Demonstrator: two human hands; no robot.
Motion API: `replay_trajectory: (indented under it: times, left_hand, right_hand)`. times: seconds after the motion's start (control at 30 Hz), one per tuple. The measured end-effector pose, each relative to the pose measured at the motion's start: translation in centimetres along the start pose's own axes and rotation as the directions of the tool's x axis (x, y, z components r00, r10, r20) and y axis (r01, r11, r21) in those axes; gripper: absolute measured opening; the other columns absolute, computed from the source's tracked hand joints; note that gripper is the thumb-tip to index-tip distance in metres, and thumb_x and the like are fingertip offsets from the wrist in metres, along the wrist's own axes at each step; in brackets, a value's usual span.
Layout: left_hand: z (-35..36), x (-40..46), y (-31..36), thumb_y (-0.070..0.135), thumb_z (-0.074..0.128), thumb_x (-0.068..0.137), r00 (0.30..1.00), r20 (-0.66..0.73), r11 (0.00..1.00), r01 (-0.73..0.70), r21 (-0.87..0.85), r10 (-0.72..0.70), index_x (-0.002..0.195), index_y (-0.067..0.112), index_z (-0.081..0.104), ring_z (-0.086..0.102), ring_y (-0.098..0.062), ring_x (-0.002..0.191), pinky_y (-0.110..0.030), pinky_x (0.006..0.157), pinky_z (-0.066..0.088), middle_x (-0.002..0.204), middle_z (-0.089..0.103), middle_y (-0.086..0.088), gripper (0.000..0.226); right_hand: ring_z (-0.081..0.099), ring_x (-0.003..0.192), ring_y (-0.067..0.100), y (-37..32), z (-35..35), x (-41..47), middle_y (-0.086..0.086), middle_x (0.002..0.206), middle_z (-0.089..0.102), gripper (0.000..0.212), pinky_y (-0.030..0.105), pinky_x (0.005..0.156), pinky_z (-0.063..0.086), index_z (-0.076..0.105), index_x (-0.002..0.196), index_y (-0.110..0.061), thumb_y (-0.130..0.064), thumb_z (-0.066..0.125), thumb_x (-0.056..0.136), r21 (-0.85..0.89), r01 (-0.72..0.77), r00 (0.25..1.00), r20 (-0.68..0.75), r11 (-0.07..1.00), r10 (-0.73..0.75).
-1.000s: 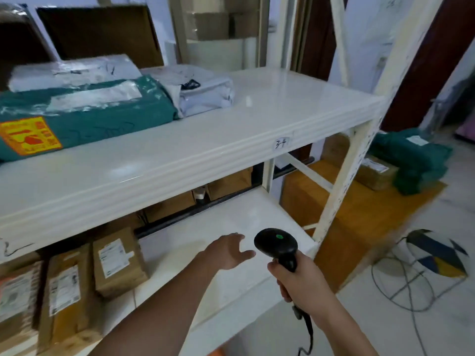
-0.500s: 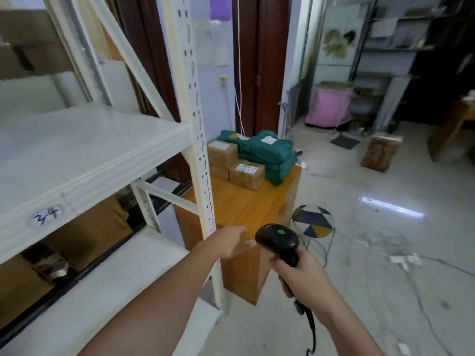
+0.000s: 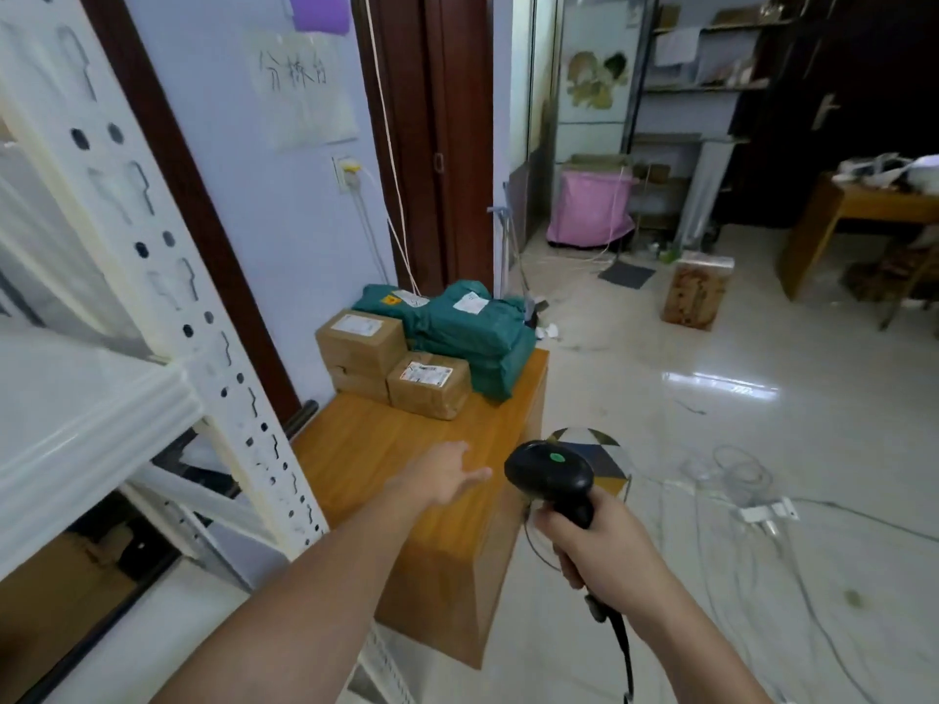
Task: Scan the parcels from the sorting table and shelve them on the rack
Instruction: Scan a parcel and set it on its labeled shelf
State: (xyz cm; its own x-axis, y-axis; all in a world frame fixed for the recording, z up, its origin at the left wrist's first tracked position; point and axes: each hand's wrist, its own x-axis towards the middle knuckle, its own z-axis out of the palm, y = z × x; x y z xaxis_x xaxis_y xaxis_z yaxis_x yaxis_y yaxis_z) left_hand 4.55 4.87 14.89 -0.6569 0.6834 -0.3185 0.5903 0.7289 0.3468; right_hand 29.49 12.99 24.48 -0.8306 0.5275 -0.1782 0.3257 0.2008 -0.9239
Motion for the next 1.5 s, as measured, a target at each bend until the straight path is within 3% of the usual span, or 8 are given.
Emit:
replay_trajectory:
  times: [0.37,0.57,0.8,0.87,0.93,1.17,1.3,1.5]
  left_hand:
    - [-3.6,15.9,0.3,0.058,0.058,0.101,0.992,-0.046,0.99,0.116,-0.08,-0.12,0.16,0.015,0.04,0.049,-0.031,0.145,-0.05,0.12,0.041,0.162,0.047,-0.01,0.076]
    - [-6.1,22.2,1.5,0.029,0.063,0.104,0.962,-0.02,0.954,0.268,-0.135,-0.273,0.159,0.014,0.04,0.056,-0.033,0.136,-0.043,0.113,0.047,0.154,0.054,-0.013,0.062]
    - [-8.9,29.6,2.7,0.044,0.052,0.109,0.943,-0.04,0.903,0.302,-0.306,-0.329,0.154,0.011,0.047,0.055,-0.034,0.137,-0.041,0.111,0.047,0.156,0.053,-0.015,0.057]
    - [-9.0,32.6,2.2,0.086,0.04,0.093,0.923,-0.033,0.852,0.34,-0.398,-0.383,0.148,0.015,0.054,0.059,-0.03,0.131,-0.047,0.111,0.048,0.15,0.06,-0.01,0.091]
    - [-8.4,36.3,0.9,0.105,0.031,0.072,0.891,-0.021,0.786,0.389,-0.481,-0.454,0.153,0.016,0.049,0.058,-0.031,0.135,-0.052,0.114,0.046,0.153,0.058,-0.009,0.122]
    - [-8.6,46.1,1.4,0.085,0.063,0.08,0.722,0.179,0.31,0.489,-0.815,-0.668,0.166,0.0,0.009,0.039,-0.038,0.151,-0.048,0.122,0.034,0.168,0.033,-0.018,0.133]
    - [-6.4,49.8,0.3,0.084,0.079,0.064,0.636,0.264,0.083,0.462,-0.883,-0.725,0.158,0.001,0.022,0.05,-0.039,0.137,-0.053,0.115,0.046,0.153,0.046,-0.018,0.138]
    - [-4.9,51.5,-0.6,0.088,0.085,0.022,0.622,0.281,-0.05,0.361,-0.931,-0.731,0.15,0.009,0.03,0.06,-0.037,0.125,-0.054,0.107,0.054,0.14,0.056,-0.014,0.16]
  right_hand:
    - [0.051,0.044,0.011,-0.4,-4.2,16.4,0.003,0.057,0.056,0.005,0.022,0.046,0.042,0.056,0.084,-0.017,-0.018,0.06,0.088,-0.043,-0.018,0.985,0.169,0.999,0.025]
    - [0.055,0.048,0.013,-1.5,-8.0,26.6,0.0,0.056,0.057,0.006,0.028,0.05,0.045,0.059,0.091,-0.016,-0.021,0.062,0.089,-0.076,0.024,0.972,0.233,0.997,-0.005]
    - [0.053,0.044,0.014,-1.8,-10.1,36.8,0.003,0.053,0.056,0.013,0.026,0.048,0.044,0.06,0.091,-0.01,-0.021,0.066,0.09,-0.074,-0.007,0.962,0.271,0.997,0.027]
    - [0.053,0.044,0.015,-1.7,-10.3,40.0,0.004,0.053,0.057,0.015,0.029,0.05,0.044,0.061,0.09,-0.011,-0.025,0.067,0.089,-0.086,-0.014,0.961,0.273,0.996,0.037]
    - [0.055,0.047,0.016,-1.6,-10.5,43.2,0.002,0.055,0.06,0.02,0.03,0.054,0.044,0.062,0.085,-0.015,-0.034,0.068,0.082,-0.105,-0.009,0.967,0.253,0.994,0.035]
    - [0.055,0.042,0.016,-3.1,-11.5,52.8,0.006,0.052,0.061,0.021,0.034,0.056,0.048,0.061,0.083,-0.008,-0.027,0.068,0.087,-0.179,0.005,0.971,0.235,0.984,0.037]
    - [0.052,0.04,0.016,-3.4,-12.3,56.7,0.006,0.049,0.059,0.015,0.031,0.055,0.048,0.061,0.088,-0.008,-0.022,0.066,0.09,-0.176,-0.015,0.963,0.262,0.984,0.062]
    - [0.053,0.041,0.017,-2.6,-13.1,61.3,0.006,0.051,0.056,0.011,0.03,0.05,0.047,0.061,0.088,-0.011,-0.019,0.068,0.09,-0.194,-0.062,0.947,0.299,0.979,0.119]
